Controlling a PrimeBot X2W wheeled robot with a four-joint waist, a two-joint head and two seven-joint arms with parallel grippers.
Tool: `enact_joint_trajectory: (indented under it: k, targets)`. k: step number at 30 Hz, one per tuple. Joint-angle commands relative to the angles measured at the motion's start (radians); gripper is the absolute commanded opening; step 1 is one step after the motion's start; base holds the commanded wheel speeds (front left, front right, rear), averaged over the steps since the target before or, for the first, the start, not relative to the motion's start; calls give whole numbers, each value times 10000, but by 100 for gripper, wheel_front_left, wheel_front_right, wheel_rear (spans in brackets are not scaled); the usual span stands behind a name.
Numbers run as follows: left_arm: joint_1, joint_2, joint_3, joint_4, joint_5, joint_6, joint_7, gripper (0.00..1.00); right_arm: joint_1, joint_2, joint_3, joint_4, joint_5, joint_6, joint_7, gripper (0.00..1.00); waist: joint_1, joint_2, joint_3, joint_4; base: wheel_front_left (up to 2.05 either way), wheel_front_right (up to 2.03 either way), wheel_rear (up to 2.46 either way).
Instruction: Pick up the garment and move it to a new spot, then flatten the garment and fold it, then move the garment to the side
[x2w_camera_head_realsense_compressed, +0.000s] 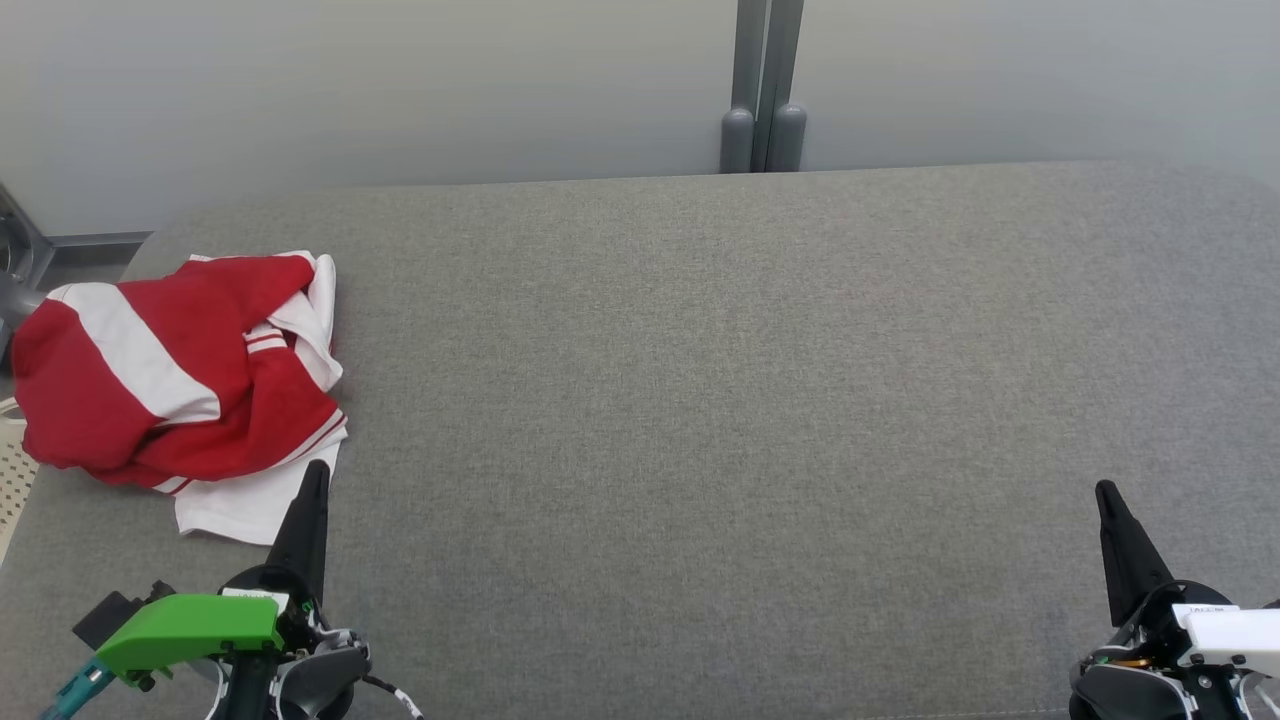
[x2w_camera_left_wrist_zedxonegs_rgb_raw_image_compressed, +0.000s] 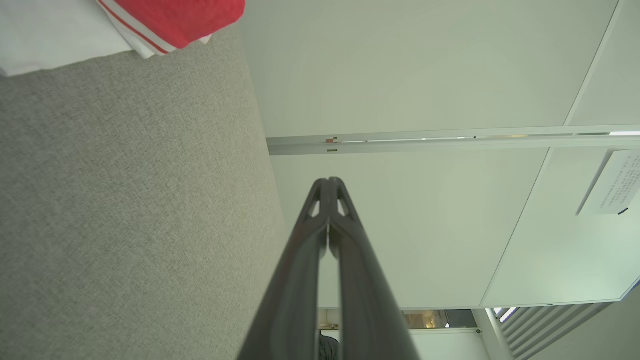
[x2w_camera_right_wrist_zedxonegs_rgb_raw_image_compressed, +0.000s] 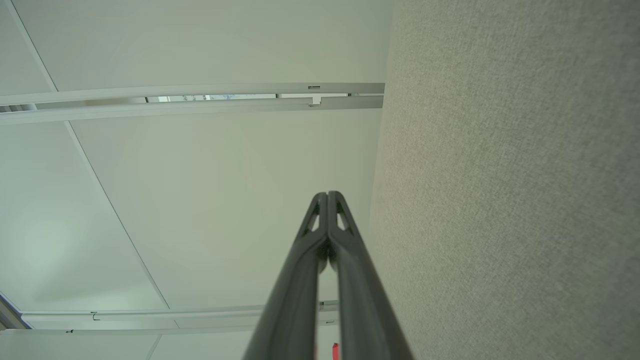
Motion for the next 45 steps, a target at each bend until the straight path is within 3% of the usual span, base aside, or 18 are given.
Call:
enact_joint_trajectory:
  k: [1,2,3,24,45]
  targets:
    - [-121,4,31,-31,-54,-49,-13,0,107,-42,-11,-38,5,4,52,0,0,-1,0,0,0,0,0]
    - [-121,4,31,-31,-54,-49,-13,0,107,-42,-11,-38,5,4,52,0,0,-1,0,0,0,0,0]
    - [2,0,-2,12,0,0,-1,100,0,2,3,9,-1,0,0,100,0,-1,0,0,0,0,0]
    - [593,61,-322,409,713,22,-827,100,-471,82,1049,1065,-780,-1,-762,100,0,-1,-178,-38,0,0,0]
    - [536,54,-261,498,3851,339,-1690,100,-1167,46,1820,2165,-3682,0,-1511,100,0,-1,-355,-15,0,0,0]
